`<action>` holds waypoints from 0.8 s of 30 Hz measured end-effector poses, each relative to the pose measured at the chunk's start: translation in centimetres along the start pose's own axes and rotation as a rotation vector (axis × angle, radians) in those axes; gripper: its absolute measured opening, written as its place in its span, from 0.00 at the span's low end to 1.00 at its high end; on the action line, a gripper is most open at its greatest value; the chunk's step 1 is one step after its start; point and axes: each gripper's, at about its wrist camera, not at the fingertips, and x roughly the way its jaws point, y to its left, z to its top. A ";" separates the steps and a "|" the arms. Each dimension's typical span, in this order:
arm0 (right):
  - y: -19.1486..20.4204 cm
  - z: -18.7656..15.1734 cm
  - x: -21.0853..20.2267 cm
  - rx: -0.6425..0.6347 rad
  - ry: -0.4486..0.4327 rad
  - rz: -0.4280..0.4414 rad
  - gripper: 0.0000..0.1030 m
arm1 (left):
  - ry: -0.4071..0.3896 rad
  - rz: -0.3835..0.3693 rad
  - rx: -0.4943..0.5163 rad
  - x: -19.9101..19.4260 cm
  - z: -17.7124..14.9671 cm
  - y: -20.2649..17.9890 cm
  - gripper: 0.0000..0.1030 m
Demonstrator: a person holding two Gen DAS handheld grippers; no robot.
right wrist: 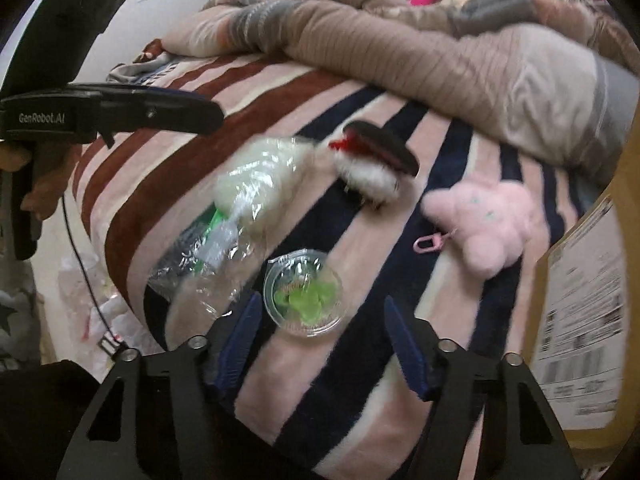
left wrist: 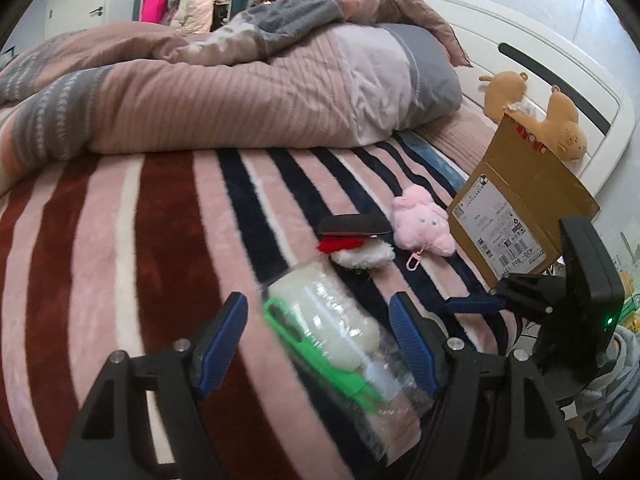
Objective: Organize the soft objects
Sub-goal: 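Return the right gripper to the bed and grasp the green jelly cup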
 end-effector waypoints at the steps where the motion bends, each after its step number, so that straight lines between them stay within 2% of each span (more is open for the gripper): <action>1: 0.0 0.0 0.2 0.003 -0.002 0.008 0.57 | 0.004 -0.005 0.006 0.5 0.2 -0.3 0.68; 4: 0.0 0.1 0.7 -0.003 -0.011 0.035 0.54 | 0.018 -0.019 0.018 2.0 1.0 -1.0 0.68; 7: 0.3 0.2 1.1 -0.029 -0.018 0.049 0.42 | 0.032 -0.029 0.030 3.5 1.8 -1.7 0.68; 12: 0.1 0.4 1.3 -0.030 -0.043 0.060 0.41 | 0.046 -0.023 0.042 6.2 3.6 -2.3 0.68; 17: -0.7 1.0 0.8 -0.014 -0.085 -0.008 0.41 | 0.063 -0.041 0.029 8.4 5.0 -2.2 0.68; 24: -1.8 1.2 1.6 0.004 -0.075 0.007 0.41 | 0.113 -0.047 0.025 11.3 5.9 -2.5 0.68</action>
